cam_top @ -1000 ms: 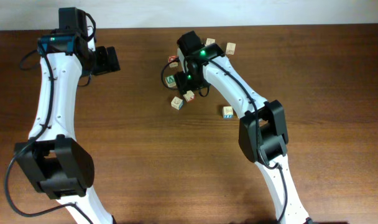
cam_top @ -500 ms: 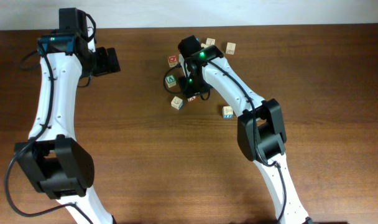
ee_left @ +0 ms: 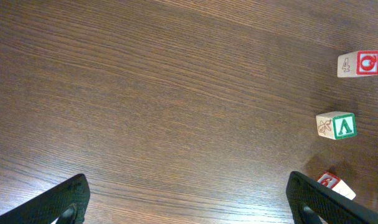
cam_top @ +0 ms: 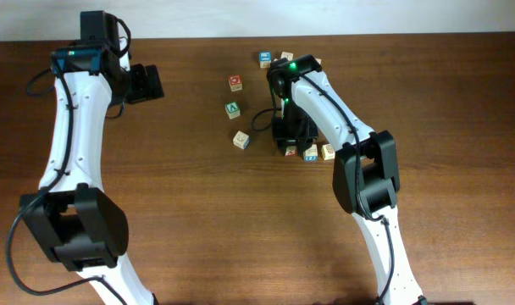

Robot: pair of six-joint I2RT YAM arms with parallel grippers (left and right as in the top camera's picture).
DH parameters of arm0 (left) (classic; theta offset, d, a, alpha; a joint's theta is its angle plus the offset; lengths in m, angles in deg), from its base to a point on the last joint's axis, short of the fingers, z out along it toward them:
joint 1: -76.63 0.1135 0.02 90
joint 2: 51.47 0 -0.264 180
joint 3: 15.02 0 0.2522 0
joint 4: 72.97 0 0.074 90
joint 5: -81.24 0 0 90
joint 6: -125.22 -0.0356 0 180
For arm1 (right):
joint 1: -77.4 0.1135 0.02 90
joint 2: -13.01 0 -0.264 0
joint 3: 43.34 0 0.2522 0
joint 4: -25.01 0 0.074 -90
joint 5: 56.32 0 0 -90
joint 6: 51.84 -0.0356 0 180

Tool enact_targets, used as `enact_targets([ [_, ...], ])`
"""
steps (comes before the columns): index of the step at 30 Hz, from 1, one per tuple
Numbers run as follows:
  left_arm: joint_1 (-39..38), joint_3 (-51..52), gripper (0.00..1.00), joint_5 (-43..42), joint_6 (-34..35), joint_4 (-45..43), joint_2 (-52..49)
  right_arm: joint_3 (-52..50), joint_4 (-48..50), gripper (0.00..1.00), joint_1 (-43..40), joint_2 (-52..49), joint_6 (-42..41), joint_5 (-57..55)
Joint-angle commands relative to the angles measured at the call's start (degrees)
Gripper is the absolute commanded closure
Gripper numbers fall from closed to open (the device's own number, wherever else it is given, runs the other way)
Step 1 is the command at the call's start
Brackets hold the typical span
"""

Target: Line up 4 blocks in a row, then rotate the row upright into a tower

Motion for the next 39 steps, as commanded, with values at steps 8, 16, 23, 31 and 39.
enact_targets([
  [8,0.2,-1.31,0.01,0.57,0.52,0.26,-0.15,10.38,-0.98,0.63,-0.09,-0.07,4.15,4.7],
  [16,0.2,-1.31,0.01,0.57,0.5,-0.15,-0.15,6.23,21.77,0.55,8.7,-0.96,-14.16,-7.45],
  [23,0.2,-1.31,0.01,0.76,0.5,-0.09,-0.15,2.14,21.73,0.53,10.95,-1.7,-17.62,-8.09],
  [31,0.2,-1.31,0.01,0.79,0.5,0.07,-0.15,0.48,15.85,0.56,10.78,-1.68,-14.91,-3.3],
  [39,0.2,-1.31,0.01,0.76,0.5,0.04,-0.15,0.52,4.44,0.56,5.01,-1.6,-7.39,-3.17],
])
